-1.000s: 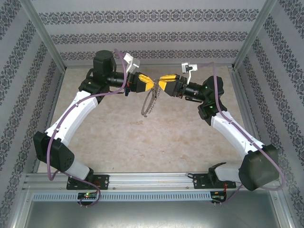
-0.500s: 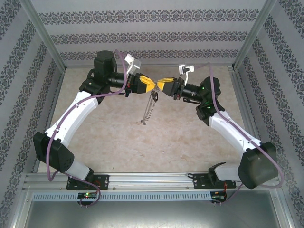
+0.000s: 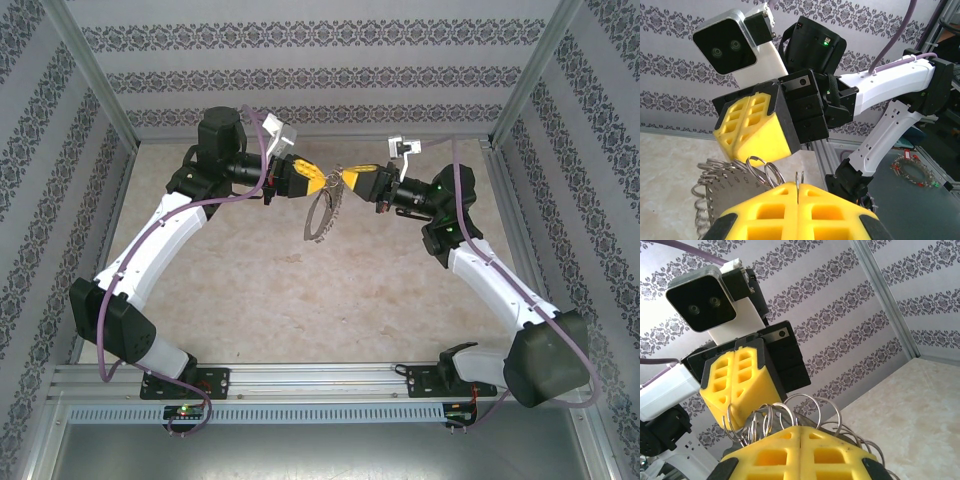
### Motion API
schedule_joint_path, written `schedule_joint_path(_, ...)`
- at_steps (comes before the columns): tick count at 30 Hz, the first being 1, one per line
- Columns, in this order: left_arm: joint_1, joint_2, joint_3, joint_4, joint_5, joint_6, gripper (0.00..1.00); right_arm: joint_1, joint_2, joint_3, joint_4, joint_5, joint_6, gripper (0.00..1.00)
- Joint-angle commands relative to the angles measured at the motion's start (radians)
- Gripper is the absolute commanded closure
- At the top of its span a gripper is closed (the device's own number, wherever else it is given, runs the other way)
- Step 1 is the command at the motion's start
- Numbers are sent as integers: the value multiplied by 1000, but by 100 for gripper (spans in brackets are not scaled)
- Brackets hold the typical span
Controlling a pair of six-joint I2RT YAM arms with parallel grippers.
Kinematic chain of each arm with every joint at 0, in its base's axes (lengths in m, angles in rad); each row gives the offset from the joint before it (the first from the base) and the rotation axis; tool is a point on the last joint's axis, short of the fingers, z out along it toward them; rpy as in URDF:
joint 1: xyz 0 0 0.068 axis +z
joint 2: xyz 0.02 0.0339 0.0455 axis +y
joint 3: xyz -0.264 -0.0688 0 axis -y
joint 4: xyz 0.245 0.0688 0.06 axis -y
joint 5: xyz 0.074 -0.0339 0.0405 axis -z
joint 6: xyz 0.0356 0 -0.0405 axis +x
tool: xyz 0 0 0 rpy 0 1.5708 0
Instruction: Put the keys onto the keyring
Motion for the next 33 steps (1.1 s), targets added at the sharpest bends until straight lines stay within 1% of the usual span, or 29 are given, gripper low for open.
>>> schedule_joint_path(1,-10,-41,26,8,48,19,100,3,-17,32,22,-17,-20,100)
schedule_joint_path(4,-9,-41,28,6,45,19,100,3,-20,29,19,-20,-19,100)
schedule_joint_path(5,-10,-40,29,6,40,18,100,2,-28,24,19,-17,-19,96)
schedule_joint_path(7,-10,-42,29,9,37,17,100,0,-49,14,17,-10,-18,92)
schedule_joint_path(14,-11,-43,28,10,32,16,100,17,-135,-11,7,-7,-5,89)
schedule_joint_path(15,-11,-43,26,11,29,15,100,25,-140,-11,7,-11,-5,86)
schedule_joint_path(17,-11,-44,25,15,22,14,100,46,-140,-7,8,-17,-13,70)
schedule_joint_path(19,-12,-42,22,33,15,1,100,62,-134,-3,17,-19,-24,64)
schedule_joint_path(24,-11,-54,-14,137,-48,-68,100,81,-100,-1,66,-13,-31,63)
schedule_joint_path(33,-10,-47,-50,305,-84,-210,100,89,-59,42,102,-12,-23,64)
